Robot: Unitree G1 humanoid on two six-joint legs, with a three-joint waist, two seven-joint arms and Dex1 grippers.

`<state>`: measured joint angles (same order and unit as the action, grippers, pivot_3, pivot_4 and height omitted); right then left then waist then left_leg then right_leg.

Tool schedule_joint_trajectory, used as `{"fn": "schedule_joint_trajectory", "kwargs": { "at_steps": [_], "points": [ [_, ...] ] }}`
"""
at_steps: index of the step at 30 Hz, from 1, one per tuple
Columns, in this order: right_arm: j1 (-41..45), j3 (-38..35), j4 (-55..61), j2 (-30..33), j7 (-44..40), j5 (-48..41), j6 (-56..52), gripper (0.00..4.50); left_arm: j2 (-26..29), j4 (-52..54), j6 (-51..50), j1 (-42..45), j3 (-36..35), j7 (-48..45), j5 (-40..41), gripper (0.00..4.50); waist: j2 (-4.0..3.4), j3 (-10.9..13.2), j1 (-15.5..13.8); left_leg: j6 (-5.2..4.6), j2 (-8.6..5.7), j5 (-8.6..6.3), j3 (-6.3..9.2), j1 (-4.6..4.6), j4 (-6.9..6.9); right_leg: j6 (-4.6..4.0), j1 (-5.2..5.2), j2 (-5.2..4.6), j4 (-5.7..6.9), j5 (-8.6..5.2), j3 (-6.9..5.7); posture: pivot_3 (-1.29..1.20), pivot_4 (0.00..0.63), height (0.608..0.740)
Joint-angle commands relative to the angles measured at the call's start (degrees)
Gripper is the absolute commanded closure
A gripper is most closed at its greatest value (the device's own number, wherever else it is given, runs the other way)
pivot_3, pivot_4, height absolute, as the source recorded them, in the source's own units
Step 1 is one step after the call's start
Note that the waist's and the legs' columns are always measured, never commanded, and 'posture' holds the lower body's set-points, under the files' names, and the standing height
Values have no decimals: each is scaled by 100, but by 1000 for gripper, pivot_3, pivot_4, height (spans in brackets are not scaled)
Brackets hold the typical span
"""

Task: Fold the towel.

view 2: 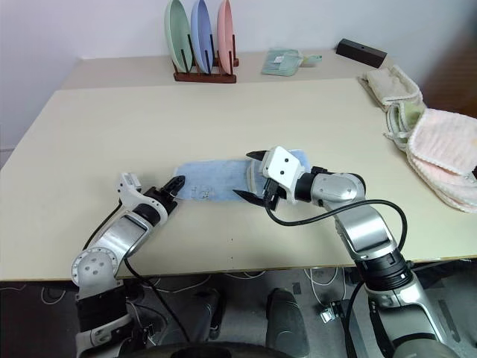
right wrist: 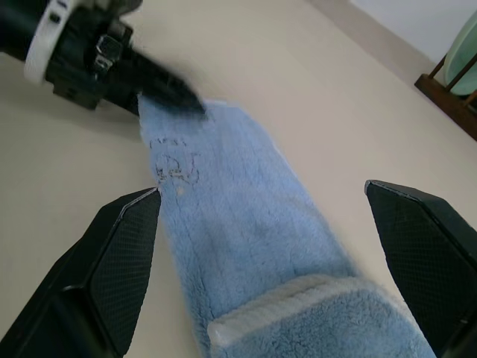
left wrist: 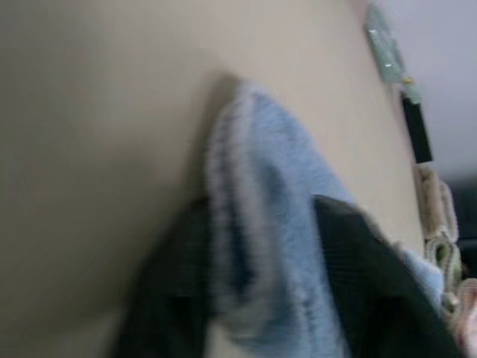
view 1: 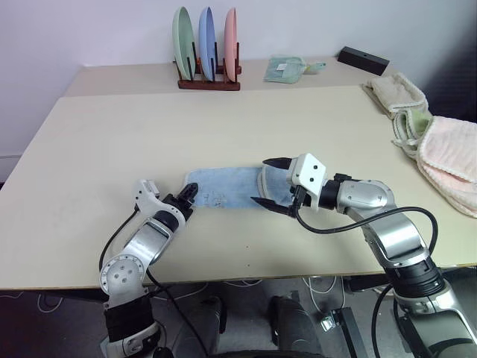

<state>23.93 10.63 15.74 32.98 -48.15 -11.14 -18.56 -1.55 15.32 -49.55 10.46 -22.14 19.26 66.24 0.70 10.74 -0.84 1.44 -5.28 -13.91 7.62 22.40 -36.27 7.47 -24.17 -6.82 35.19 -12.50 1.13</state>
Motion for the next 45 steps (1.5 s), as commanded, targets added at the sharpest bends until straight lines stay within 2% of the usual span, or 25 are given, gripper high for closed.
{"fn": "schedule_joint_trajectory", "kwargs": {
  "at_steps": [1, 5, 8, 12, 15, 19, 22, 26, 28, 38, 45],
  "points": [
    [-4, -82, 309, 18, 43, -5, -4, 0, 163, 313, 205, 59, -38, -151, 140, 3945, 1, 0, 6, 0, 0, 0, -1, 0, 0, 0, 0, 0, 0, 0, 0, 0, 150, 740],
    [19, -142, 382, 5, 85, -41, -105, 0, 918, 451, 572, 79, -557, -453, 115, 3945, 1, 1, 43, 5, 4, 0, -3, 0, 8, -3, -11, 4, 1, 1, 1, 0, 150, 740],
    [86, -214, 358, -17, 136, -86, -187, 0, 1722, 368, 713, 170, -1009, -732, 160, 3945, 3, 2, 38, 17, 9, 0, -2, 0, 12, -5, -17, 9, 2, 3, 1, 0, 150, 740],
    [114, -135, 224, 24, 165, 75, -142, 0, 2548, 451, 549, 336, -815, -1233, 33, 3945, 3, 2, -6, 18, 7, 0, -2, 1, 10, -6, -14, 7, -1, 2, 1, 0, 150, 740],
    [120, -93, 136, 28, 220, 212, -115, 0, 2794, 477, 495, 394, -553, -1515, -73, 3945, 7, 1, -17, 19, 1, 0, -3, 2, 4, -7, -5, 6, -3, 2, -2, 0, 150, 740],
    [55, -164, 145, -37, 318, 221, -110, 0, 2514, 506, 226, 332, -200, -1241, 203, 3945, 7, 1, 32, 19, 4, 0, 0, 1, 11, -5, -12, 6, -1, 3, 0, 0, 150, 740],
    [-7, -184, 212, -25, 369, 196, -149, 0, 2233, 906, 90, 41, 56, -1180, 571, 3162, 8, 1, 69, 20, 9, 0, 0, 0, 14, -4, -19, 8, 1, 4, 2, 0, 150, 740],
    [-99, -199, 273, 9, 389, 178, -165, 0, 1984, 1408, -12, -330, 387, -990, 1095, 1066, 9, 2, 41, 22, 11, -1, 0, 2, 13, -4, -20, 7, 2, 4, 3, 0, 150, 740],
    [-127, -188, 259, 31, 361, 173, -154, 0, 1927, 1545, -88, -618, 549, -592, 1142, 61, 8, 2, 25, 23, 10, -1, 0, 2, 12, -5, -20, 7, 2, 4, 4, 0, 150, 740],
    [-44, -105, 47, 33, 253, 239, -45, 0, 1716, 1280, 295, -1279, 305, 1095, 1638, 18, 9, 1, 8, 22, 10, -1, -2, 1, 11, -11, -17, 6, 0, 0, 6, 0, 150, 740],
    [86, 5, -62, -89, 216, 284, 29, 0, 1330, 562, 485, -423, 687, 1439, 1886, 18, 5, -3, -20, 27, 8, 2, -2, -2, 6, -20, -7, 7, 0, 0, 4, 0, 150, 740]
  ]
}}
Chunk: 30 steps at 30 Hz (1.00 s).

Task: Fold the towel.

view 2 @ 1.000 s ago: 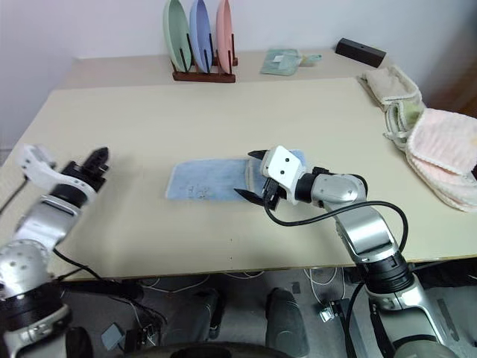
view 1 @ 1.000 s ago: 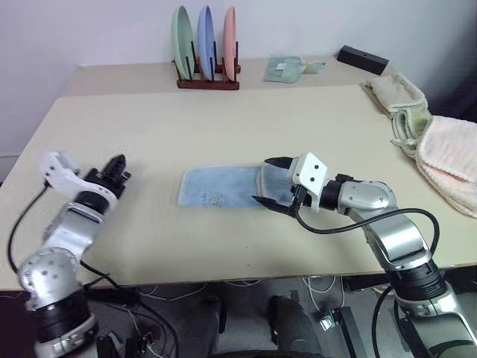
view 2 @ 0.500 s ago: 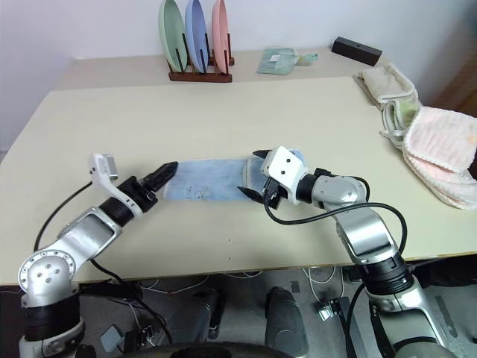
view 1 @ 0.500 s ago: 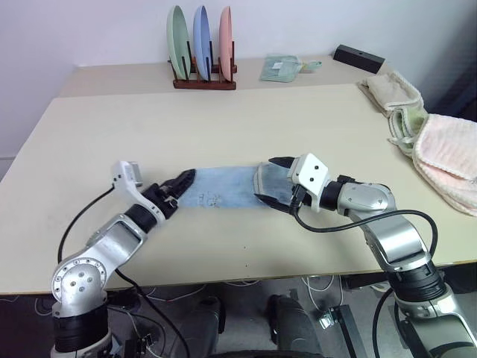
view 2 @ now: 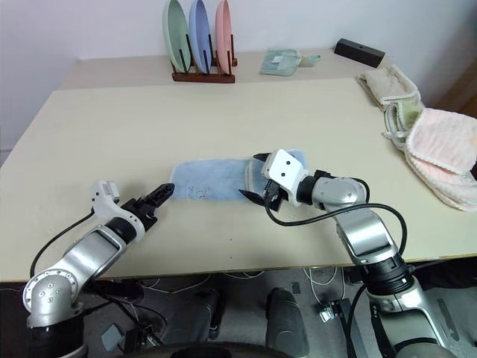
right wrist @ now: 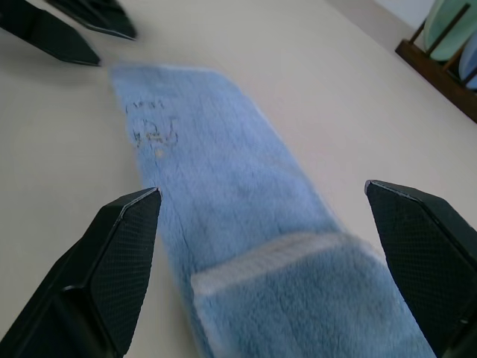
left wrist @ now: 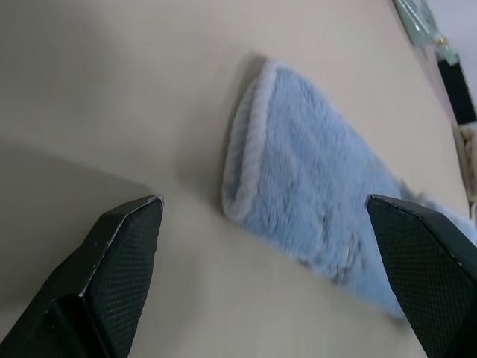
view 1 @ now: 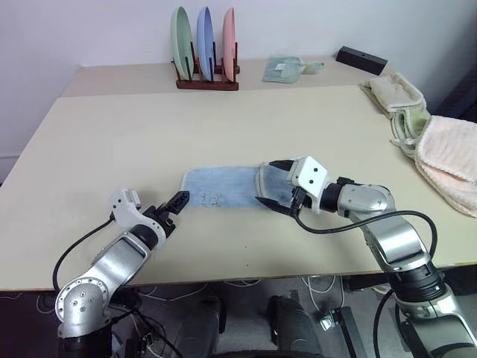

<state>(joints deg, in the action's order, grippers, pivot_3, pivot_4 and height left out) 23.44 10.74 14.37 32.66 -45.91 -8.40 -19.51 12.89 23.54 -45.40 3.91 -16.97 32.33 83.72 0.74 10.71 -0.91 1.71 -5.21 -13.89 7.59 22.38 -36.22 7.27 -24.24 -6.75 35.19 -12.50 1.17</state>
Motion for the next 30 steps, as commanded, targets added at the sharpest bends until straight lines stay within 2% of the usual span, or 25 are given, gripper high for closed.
{"fn": "schedule_joint_trajectory", "kwargs": {
  "at_steps": [1, 4, 11, 12, 16, 23, 27, 30],
  "points": [
    [138, -6, 76, -68, -6, 16, 133, 0, -193, -377, 82, 368, 222, 177, 127, 18, 1, 0, -17, 0, -2, 0, 0, 0, -2, 2, 3, 0, 0, 1, -2, 0, 150, 740],
    [121, -16, 95, -79, 17, 43, 144, 0, -348, -639, 92, 662, 339, 198, 29, 837, 3, 0, -31, 0, -4, 0, 0, 1, -3, 7, 3, -1, -2, 4, -2, 0, 150, 740],
    [-33, 9, 269, -93, 62, 75, 105, 0, -401, -860, 122, 927, 452, 46, -146, 4242, 4, 1, 21, 0, -3, 0, 0, 2, 4, 9, -2, 0, -3, 5, -1, 0, 150, 740],
    [-42, 10, 282, -101, 72, 72, 93, 0, -395, -832, 174, 953, 422, -38, -181, 4442, 4, 1, 21, 0, -3, 0, 0, 2, 4, 9, -4, 0, -3, 5, -1, 0, 150, 740],
    [-96, 2, 297, -94, 76, 61, 69, 0, -128, -588, 560, 971, 46, -548, -529, 4442, 5, 1, 19, 0, -3, 0, -1, 2, 4, 9, -5, 1, -3, 5, -2, 0, 150, 740],
    [-177, -73, 163, 11, -23, 41, 108, 0, 1200, -510, 608, 770, -671, -1686, -979, 4442, 8, 4, 28, 0, 0, 0, -3, 2, 9, 7, -10, 5, -3, 4, 0, 0, 150, 740],
    [-147, -38, 28, -13, -47, 75, 179, 0, 1685, -309, 390, 934, -319, -2421, -1255, 4442, 9, 4, -4, 0, -1, 0, -6, 5, 4, 5, -4, 4, -4, 3, -2, 0, 150, 740],
    [-139, 9, -32, -58, -46, 97, 213, 0, 1923, 182, 95, 1253, 619, -3129, -1731, 4442, 12, 6, 0, 0, -4, 0, -9, 6, 3, 6, -1, 2, -6, 3, -4, 0, 150, 740]
  ]
}}
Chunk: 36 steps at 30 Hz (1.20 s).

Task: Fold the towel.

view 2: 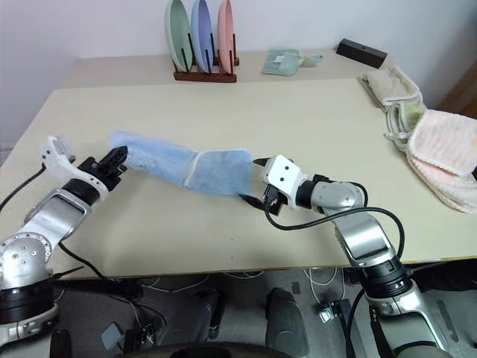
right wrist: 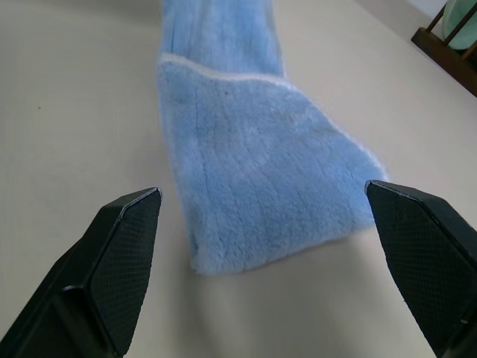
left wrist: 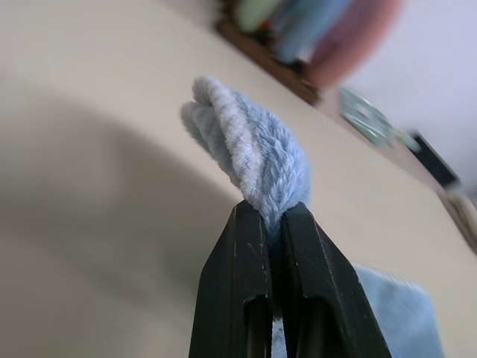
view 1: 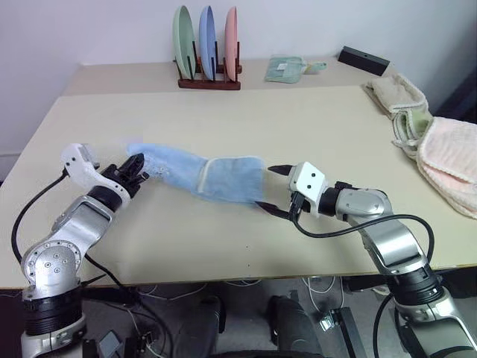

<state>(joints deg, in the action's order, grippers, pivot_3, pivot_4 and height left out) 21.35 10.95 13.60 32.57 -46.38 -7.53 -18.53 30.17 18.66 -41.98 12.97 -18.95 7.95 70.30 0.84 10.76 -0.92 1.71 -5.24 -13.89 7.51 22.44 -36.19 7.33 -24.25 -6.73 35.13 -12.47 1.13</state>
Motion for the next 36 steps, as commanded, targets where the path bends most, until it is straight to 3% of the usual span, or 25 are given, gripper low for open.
{"fn": "schedule_joint_trajectory", "kwargs": {
  "at_steps": [1, 5, 9, 17, 18, 23, 27, 28, 30, 32, 35, 36],
  "points": [
    [63, 0, 40, -59, 4, 15, 124, 0, 250, 838, -358, 467, 1214, -943, -583, 4442, 2, 1, 5, 0, 0, 0, -1, 0, 0, 0, 0, 0, 0, 0, -2, 0, 150, 740],
    [38, 13, 40, -82, 19, 18, 125, 0, 266, 859, -616, 782, 2195, -1352, -1323, 4442, 0, 1, 68, 0, 1, 0, -9, -2, 7, 2, -3, 0, -1, 1, 2, 0, 150, 740],
    [-70, -13, 149, -71, 80, 28, 73, 0, -201, 328, -883, 1186, 3193, -1445, -2145, 4442, 0, 1, 70, 0, 3, 0, -11, -4, 9, 4, -8, 12, 5, 2, 1, 0, 150, 740],
    [-266, -94, 349, 5, 178, 16, -32, 0, -805, -61, -1081, 1266, 2948, -1627, -2506, 4442, 1, 2, 57, 0, 5, 0, 6, -1, 6, 6, -9, 8, 4, 3, 2, 0, 150, 740],
    [-281, -98, 363, 9, 188, 16, -41, 0, -840, -4, -1081, 1242, 2847, -1668, -2464, 3799, 1, 2, 51, 0, 5, 0, 7, -1, 5, 6, -9, 8, 3, 3, 2, 0, 150, 740],
    [-268, -132, 384, 0, 256, 15, -85, 0, -921, 415, -1064, 964, 1946, -1738, -2061, 1561, 1, 2, 59, 0, 8, 0, 10, -1, 6, 6, -9, 7, 3, 3, 2, 0, 150, 740],
    [-196, -307, 368, -49, 369, -109, -229, 0, -665, 925, -979, 471, 1136, -1926, -1735, 1561, 1, 3, 65, 0, 11, 0, 12, -2, 7, 6, -12, 6, 5, 3, 2, 0, 150, 740],
    [-159, -390, 348, -80, 451, -131, -288, 258, -612, 1043, -910, 299, 833, -1936, -1615, 1541, 0, 2, 63, 0, 11, 0, 12, -1, 7, 6, -12, 6, 5, 3, 2, 0, 150, 740],
    [-96, -527, 325, -123, 555, -191, -385, 863, -586, 1086, -764, 92, 339, -1819, -1526, 2100, 0, 3, 54, 0, 11, 0, 11, -2, 7, 5, -12, 5, 4, 2, 3, 0, 150, 740],
    [-15, -632, 329, -189, 637, -268, -442, 1783, -518, 1043, -640, 15, 134, -1810, -1640, 2800, 1, 3, 32, 0, 11, 0, 11, -2, 6, 5, -12, 5, 5, 2, 2, 0, 150, 740],
    [174, -685, 444, -352, 678, -474, -604, 3348, -397, 891, -526, 119, 334, -1810, -2060, 4356, 1, 3, 8, 1, 8, 1, 9, -1, 3, 2, -7, 5, 4, 2, 2, 0, 150, 740],
    [262, -659, 487, -421, 689, -528, -666, 3899, -358, 814, -440, 194, 517, -1849, -2293, 4500, 1, 3, 7, 1, 7, 1, 8, -1, 2, 2, -4, 5, 3, 2, 1, 0, 150, 740]
  ]
}}
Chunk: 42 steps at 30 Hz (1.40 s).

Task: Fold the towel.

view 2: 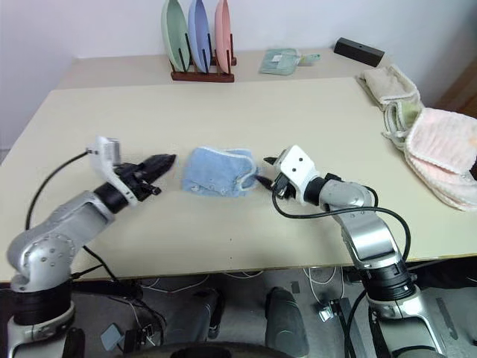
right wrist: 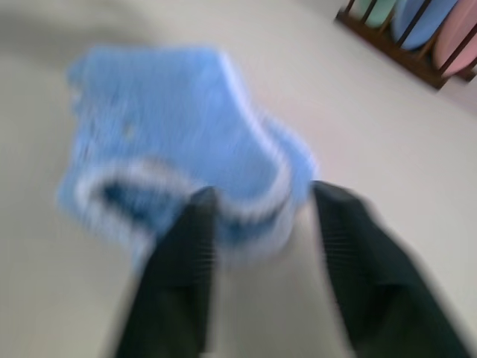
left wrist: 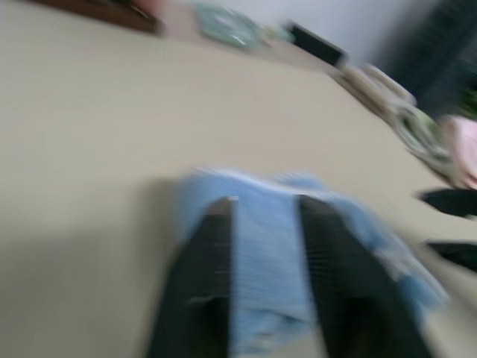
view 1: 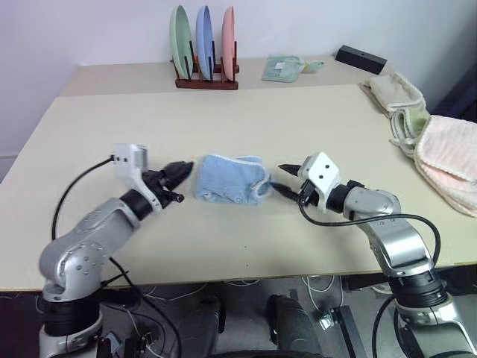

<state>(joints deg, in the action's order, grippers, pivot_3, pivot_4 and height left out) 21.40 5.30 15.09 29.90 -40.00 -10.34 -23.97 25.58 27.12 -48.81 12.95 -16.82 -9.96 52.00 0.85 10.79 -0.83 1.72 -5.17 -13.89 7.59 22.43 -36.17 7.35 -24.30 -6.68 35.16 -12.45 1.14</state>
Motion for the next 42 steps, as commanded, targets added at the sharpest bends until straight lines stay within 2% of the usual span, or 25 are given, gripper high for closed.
{"fn": "schedule_joint_trajectory", "kwargs": {
  "at_steps": [1, 8, 14, 20, 24, 27, 28, 34, 36, 42],
  "points": [
    [345, -76, 366, -225, 70, -299, -196, 4360, 70, -122, 336, 274, 434, -80, -632, 4500, 0, 0, -1, 0, -2, 0, -2, 0, 0, 0, 1, 0, 0, 0, -1, 0, 150, 740],
    [855, 357, 59, -645, 41, -333, -533, 4444, -279, -980, 863, 842, 1328, -520, -1509, 4500, 0, 0, 32, 0, -4, 0, -8, 0, 6, 3, -4, 2, 1, 2, -3, 0, 150, 740],
    [1031, 1256, -1392, -1077, 446, 540, -466, 4444, -415, -1956, 1215, 873, 1785, -888, -2212, 4500, -1, -1, 132, 2, -6, 2, -7, -2, 8, 1, -9, 5, 6, 4, -3, 0, 150, 740],
    [846, 1199, -1993, -1249, 814, 771, -518, 4444, -407, -2368, 1547, 541, 1913, -1105, -2757, 4500, -3, -5, 152, 3, -8, 2, 3, -1, 9, 1, -16, 3, 10, 5, -1, 0, 150, 740],
    [801, 840, -1704, -1313, 796, 493, -423, 4444, -640, -2085, 1820, 394, 1524, -1235, -2473, 4500, -5, -9, 142, 2, -5, 1, 5, -3, 6, 1, -10, 2, 10, 5, -1, 0, 150, 740],
    [793, 159, -898, -1304, 498, -415, -1068, 3633, -637, -1523, 1969, 175, 877, -1293, -2079, 4500, -3, -5, 151, 2, 1, 1, 8, 1, 6, 2, -13, 1, 10, 5, -1, 0, 150, 740],
    [793, -19, -710, -1281, 483, -626, -1321, 3213, -552, -1352, 1983, 62, 722, -1349, -2018, 4500, -4, -4, 159, 2, 2, 1, 9, 2, 7, 2, -15, 1, 10, 5, -1, 0, 150, 740],
    [799, -681, -355, -1325, 923, -1267, -2810, 149, 283, -641, 2244, -894, 254, -2051, -2102, 4500, -9, -6, 185, 2, 6, 1, 5, -2, 16, 1, -20, 3, 10, 5, 1, 0, 150, 740],
    [804, -757, -429, -1374, 1062, -1359, -3102, 24, 411, -450, 2276, -1158, 229, -2172, -2067, 4500, -14, -3, 155, 1, 7, 0, 4, 0, 16, 0, -20, 2, 9, 4, 1, 0, 150, 740],
    [919, -673, -1177, -1736, 1360, -1314, -3289, 24, 183, 136, 2168, -1769, 328, -1986, -1959, 4500, -11, -5, 144, 0, 4, 0, 6, 3, 10, -2, -14, -2, 4, 4, -1, 0, 150, 740]
  ]
}}
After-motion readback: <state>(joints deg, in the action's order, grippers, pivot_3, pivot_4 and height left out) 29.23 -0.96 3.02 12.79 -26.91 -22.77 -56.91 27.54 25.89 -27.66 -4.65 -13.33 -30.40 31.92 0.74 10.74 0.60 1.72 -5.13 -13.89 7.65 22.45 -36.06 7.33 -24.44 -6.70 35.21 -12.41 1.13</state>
